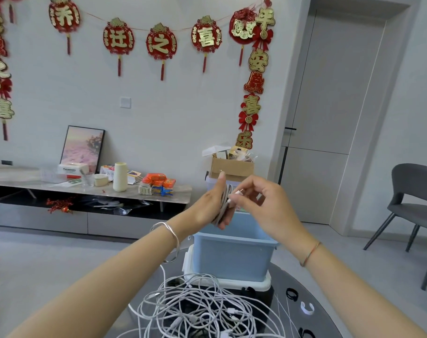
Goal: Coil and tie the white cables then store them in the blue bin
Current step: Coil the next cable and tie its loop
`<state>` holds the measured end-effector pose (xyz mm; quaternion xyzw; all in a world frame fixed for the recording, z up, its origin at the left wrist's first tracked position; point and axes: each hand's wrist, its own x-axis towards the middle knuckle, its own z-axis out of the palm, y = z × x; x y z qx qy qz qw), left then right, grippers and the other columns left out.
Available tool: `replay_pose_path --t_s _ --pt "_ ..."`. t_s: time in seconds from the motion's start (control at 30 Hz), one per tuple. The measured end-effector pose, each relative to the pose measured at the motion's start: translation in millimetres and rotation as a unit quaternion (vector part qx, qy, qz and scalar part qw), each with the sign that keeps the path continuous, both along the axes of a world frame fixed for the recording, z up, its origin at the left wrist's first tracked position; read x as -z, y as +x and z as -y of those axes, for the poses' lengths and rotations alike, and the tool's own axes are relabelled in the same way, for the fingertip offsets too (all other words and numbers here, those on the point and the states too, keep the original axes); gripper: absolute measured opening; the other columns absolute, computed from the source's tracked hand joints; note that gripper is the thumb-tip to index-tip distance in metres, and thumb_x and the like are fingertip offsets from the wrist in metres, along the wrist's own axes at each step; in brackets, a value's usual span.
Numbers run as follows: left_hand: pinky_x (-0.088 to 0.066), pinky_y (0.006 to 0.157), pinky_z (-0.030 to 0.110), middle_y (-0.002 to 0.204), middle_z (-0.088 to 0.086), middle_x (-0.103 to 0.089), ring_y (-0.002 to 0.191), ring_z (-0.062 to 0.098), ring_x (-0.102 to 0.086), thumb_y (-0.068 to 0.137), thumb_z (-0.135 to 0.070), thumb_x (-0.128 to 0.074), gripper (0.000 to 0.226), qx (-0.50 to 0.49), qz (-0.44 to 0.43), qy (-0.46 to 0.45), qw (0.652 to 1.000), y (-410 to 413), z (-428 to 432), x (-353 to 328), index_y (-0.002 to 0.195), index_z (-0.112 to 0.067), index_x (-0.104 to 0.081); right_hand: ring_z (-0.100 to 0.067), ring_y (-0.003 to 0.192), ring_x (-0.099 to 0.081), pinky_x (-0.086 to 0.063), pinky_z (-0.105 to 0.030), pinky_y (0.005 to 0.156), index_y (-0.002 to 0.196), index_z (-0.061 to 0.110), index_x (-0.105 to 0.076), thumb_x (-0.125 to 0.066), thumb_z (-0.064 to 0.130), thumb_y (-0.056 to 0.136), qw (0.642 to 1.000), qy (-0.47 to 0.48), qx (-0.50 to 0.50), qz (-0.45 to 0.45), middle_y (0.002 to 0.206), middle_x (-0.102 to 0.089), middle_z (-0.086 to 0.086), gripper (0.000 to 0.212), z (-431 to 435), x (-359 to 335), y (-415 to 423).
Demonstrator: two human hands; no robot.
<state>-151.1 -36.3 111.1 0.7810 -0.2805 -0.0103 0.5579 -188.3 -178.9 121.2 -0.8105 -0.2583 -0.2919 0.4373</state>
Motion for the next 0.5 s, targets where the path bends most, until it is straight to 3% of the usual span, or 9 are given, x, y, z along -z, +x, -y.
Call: replay_pose_path --t_s 0.2,0.27,0.37,0.5 --pt "-0.026 0.044 0.025 0.039 0.002 -0.028 0.038 0.017 -0.026 0.092 -0.064 0.002 0.078 0.126 -0.077 -0.021 0.989 2.3 1.2 -3.0 0.05 -0.015 -0.04 -0.002 0.055 -0.033 -0.031 -0.013 0.054 0.081 0.015 -0.058 -0.076 0.022 0.076 0.997 0.048 -0.016 -0.053 0.064 -0.04 0.004 0.019 9.4 2.3 9.1" --pt "-0.025 0.042 0.023 0.038 0.002 -0.026 0.036 0.017 -0.024 0.091 -0.067 0.002 0.078 0.167 -0.106 -0.019 0.98 2.8 2.0 -2.8 0.051 -0.013 -0.037 -0.005 0.067 -0.04 -0.036 -0.014 0.064 0.088 0.022 -0.057 -0.074 0.038 0.07 0.994 0.049 -0.016 -0.1 0.079 -0.048 0.006 0.03 13.3 3.2 11.2" --pt "-0.022 0.038 0.02 0.037 0.001 -0.024 0.034 0.014 -0.02 0.089 -0.069 0.002 0.076 0.228 -0.171 -0.023 0.958 2.9 1.4 -3.2 0.055 -0.011 -0.034 -0.012 0.083 -0.048 -0.04 -0.028 0.082 0.095 0.021 -0.061 -0.063 0.054 0.069 0.983 0.019 -0.049 -0.176 0.091 -0.058 0.005 0.042 19.7 8.0 13.7" --pt "-0.027 0.039 0.021 0.037 0.0 -0.024 0.035 0.013 -0.022 0.089 -0.071 -0.003 0.076 0.229 -0.206 -0.022 0.951 4.6 5.8 1.1 0.052 -0.012 -0.035 -0.015 0.075 -0.045 -0.037 -0.029 0.073 0.086 0.011 -0.061 -0.059 0.063 0.073 0.983 0.008 -0.049 -0.177 0.078 -0.052 -0.003 0.053 21.4 18.1 15.1"
